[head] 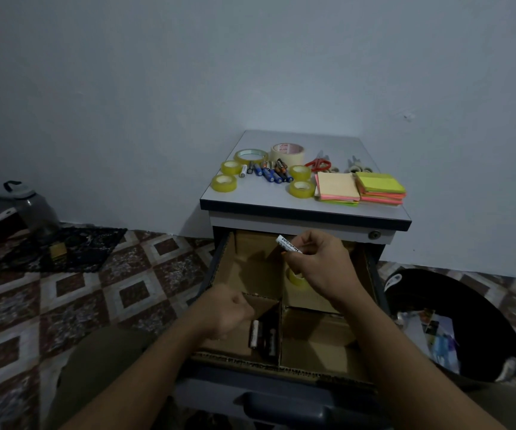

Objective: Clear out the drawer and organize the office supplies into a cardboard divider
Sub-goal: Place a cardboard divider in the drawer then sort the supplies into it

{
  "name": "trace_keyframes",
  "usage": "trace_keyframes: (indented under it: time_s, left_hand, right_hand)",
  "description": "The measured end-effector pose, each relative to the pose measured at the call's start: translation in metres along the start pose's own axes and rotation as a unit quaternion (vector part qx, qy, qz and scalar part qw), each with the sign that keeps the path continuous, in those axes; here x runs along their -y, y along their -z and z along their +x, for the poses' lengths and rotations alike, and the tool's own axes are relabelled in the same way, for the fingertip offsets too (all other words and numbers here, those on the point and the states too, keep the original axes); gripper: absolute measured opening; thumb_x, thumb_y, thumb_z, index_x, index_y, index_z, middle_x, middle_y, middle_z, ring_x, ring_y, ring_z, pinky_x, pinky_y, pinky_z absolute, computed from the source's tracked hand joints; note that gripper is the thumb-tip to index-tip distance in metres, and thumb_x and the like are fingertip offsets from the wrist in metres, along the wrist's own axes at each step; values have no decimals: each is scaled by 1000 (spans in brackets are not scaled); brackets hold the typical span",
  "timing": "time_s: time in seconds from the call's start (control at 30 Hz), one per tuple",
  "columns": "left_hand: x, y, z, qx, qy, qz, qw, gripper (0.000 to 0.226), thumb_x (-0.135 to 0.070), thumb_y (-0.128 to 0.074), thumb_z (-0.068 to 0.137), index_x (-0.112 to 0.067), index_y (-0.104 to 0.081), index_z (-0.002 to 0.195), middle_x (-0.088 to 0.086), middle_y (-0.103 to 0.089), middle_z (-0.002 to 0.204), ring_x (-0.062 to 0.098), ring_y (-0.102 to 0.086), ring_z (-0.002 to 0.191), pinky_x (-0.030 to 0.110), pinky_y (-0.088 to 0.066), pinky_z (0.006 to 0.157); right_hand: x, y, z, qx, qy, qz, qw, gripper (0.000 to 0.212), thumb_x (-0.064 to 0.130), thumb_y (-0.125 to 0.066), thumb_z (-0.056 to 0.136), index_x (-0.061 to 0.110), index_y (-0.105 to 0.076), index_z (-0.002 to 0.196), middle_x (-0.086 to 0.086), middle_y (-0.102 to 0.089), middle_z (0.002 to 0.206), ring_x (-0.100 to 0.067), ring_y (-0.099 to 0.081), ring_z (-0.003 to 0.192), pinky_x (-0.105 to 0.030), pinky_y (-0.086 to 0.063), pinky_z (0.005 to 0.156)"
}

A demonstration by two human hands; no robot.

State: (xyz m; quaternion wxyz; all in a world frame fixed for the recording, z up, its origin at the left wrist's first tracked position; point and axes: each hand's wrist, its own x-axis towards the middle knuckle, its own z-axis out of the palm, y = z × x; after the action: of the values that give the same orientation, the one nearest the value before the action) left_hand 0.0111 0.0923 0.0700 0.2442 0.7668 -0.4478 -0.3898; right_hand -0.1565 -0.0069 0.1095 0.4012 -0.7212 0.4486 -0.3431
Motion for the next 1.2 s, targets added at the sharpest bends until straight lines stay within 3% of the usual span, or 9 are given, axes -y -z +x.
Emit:
trace_keyframes:
  time_s: [0.13, 0.2, 0.27, 0.33, 0.47, 0.67, 0.77, 0.97, 1.2]
  left_hand:
    - [8, 30, -7, -102, -148, 43, 983, 9, -26, -62, 95, -25, -70, 90, -7, -70, 88, 7, -66, 81, 24, -54, 67]
    - [16, 40, -3, -135, -165, 51, 976, 10, -25, -60, 97, -27, -69, 97, -11, -66, 93, 4, -62, 87, 20, -47, 69]
    - [27, 45, 7, -149, -161, 66, 973, 18, -21, -55, 99, -29, -67, 109, -13, -59, 94, 3, -56, 87, 18, -42, 70]
    - [38, 46, 16, -131, -145, 46, 980, 30, -15, -51, 99, -37, -64, 116, -12, -59, 96, 3, -56, 89, 21, -48, 76]
    - [56, 45, 31, -111, -126, 4, 986, 46, -11, -47, 100, -41, -54, 134, -6, -54, 139, 12, -53, 123, 34, -47, 104]
    - [59, 49, 39, -52, -104, -31, 993, 49, -15, -43, 105, -37, -41, 148, -7, -47, 145, 9, -48, 122, 16, -42, 90]
    - [61, 50, 42, -45, -104, -49, 992, 48, -15, -44, 105, -37, -42, 148, -3, -45, 151, 9, -46, 126, 25, -39, 104]
    - [66, 49, 46, -39, -106, -50, 992, 48, -17, -44, 105, -42, -41, 146, -5, -39, 155, 9, -40, 133, 25, -34, 108]
    - [68, 49, 49, -39, -108, -44, 992, 48, -20, -44, 105, -44, -39, 147, -5, -38, 155, 6, -38, 127, 22, -34, 101]
  right_hand:
    - [-4, -12, -10, 17, 7, -2, 1000, 17, 17, -71, 87, 23, -55, 89, -3, -70, 86, -22, -67, 73, -43, -58, 63]
    - [-5, -20, -16, 34, 7, 4, 999, 14, 16, -67, 90, 22, -54, 88, -4, -68, 83, -19, -61, 65, -35, -50, 54]
    - [-4, -29, -21, 57, 4, 8, 998, 10, 14, -62, 93, 20, -57, 88, -2, -66, 87, -14, -60, 72, -25, -47, 58]
    - [-3, -38, -27, 84, -7, 6, 996, 10, 14, -59, 95, 21, -60, 88, 1, -66, 93, -14, -63, 84, -24, -49, 63]
    - [-1, -56, -36, 144, -44, 6, 989, 18, 15, -55, 99, 26, -69, 95, 3, -66, 106, -9, -64, 87, -18, -52, 62]
    - [-7, -78, -42, 193, -70, -45, 978, 18, 13, -58, 96, 20, -74, 95, 9, -68, 85, 1, -58, 64, -11, -43, 52]
    - [-9, -89, -41, 198, -68, -111, 971, 19, 13, -58, 94, 23, -75, 92, 7, -70, 97, -3, -63, 85, -13, -49, 66]
    - [-12, -111, -34, 235, -119, -199, 944, 26, 14, -67, 88, 7, -71, 112, -11, -67, 115, -20, -65, 99, -26, -56, 84]
    - [-17, -123, -31, 311, -73, -312, 894, 28, 9, -73, 84, 2, -65, 110, -14, -67, 111, -24, -65, 106, -23, -53, 80]
